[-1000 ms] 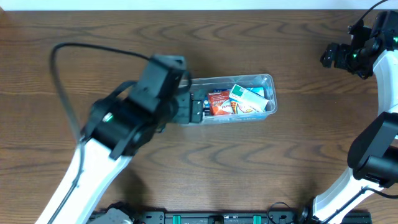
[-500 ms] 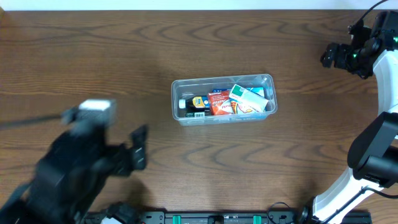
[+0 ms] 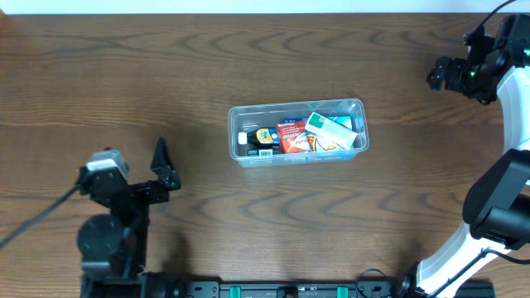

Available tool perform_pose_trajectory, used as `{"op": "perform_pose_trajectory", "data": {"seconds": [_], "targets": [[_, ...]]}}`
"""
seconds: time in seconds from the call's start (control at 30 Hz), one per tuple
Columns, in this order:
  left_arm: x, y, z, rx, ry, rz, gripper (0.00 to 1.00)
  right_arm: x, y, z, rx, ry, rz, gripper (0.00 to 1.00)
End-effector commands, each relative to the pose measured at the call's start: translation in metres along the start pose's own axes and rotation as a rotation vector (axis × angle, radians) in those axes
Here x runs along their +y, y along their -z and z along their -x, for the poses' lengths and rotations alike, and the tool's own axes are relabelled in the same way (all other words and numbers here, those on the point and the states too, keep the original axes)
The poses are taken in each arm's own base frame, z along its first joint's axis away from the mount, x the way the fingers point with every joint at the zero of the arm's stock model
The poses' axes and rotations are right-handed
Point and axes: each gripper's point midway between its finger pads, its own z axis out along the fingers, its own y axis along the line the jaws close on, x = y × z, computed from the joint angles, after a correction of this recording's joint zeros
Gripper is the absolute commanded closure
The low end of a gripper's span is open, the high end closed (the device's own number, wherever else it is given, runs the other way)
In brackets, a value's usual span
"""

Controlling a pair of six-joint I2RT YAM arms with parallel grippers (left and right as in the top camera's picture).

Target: Pack container

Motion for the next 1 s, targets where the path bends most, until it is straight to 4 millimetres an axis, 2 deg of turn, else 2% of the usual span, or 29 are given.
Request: {"op": "perform_pose_trajectory", "data": {"seconds": [0.0,0.27,0.63,0.97], "targets": [[-0.009,-0.004,-0.029,-0.046,-0.027,-0.114,0.02,0.002,0.016,0.011,-0.045,-0.004,-0.002,0.01],[0.012,-0.008,-0.084,-0.053,-0.025,-0.082,0.02,0.002,0.016,0.011,-0.045,-0.004,-0.002,0.01],[0.034,-0.002,-0.151,0.17,-0.014,-0.003,0.02,0.002,0.016,0.011,-0.045,-0.004,-0.002,0.01],[0.033,-0.002,-0.147,0.152,-0.007,-0.007,0.02,0.002,0.016,0.011,-0.045,-0.004,-0.002,0.01]]}}
